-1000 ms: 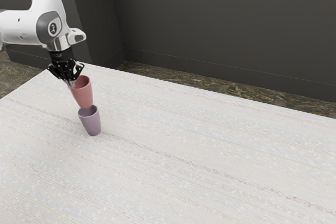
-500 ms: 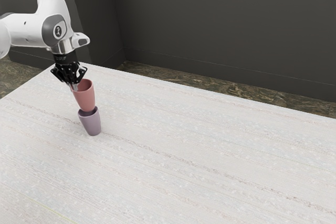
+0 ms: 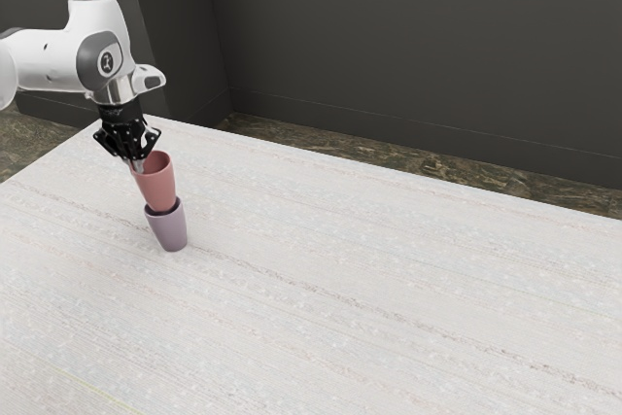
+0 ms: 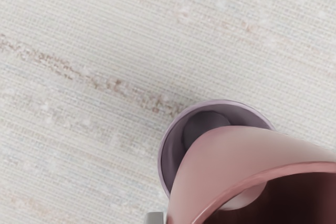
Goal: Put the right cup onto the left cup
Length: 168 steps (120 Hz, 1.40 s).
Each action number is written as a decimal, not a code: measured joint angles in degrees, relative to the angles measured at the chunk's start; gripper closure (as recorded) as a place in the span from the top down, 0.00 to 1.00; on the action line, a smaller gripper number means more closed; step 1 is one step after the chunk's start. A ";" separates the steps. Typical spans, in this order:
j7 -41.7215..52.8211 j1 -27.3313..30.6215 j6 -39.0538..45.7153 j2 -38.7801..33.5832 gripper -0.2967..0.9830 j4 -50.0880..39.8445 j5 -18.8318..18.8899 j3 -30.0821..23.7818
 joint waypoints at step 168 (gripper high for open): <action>0.83 -0.40 -1.54 -6.29 0.72 -0.30 -0.50 -0.44</action>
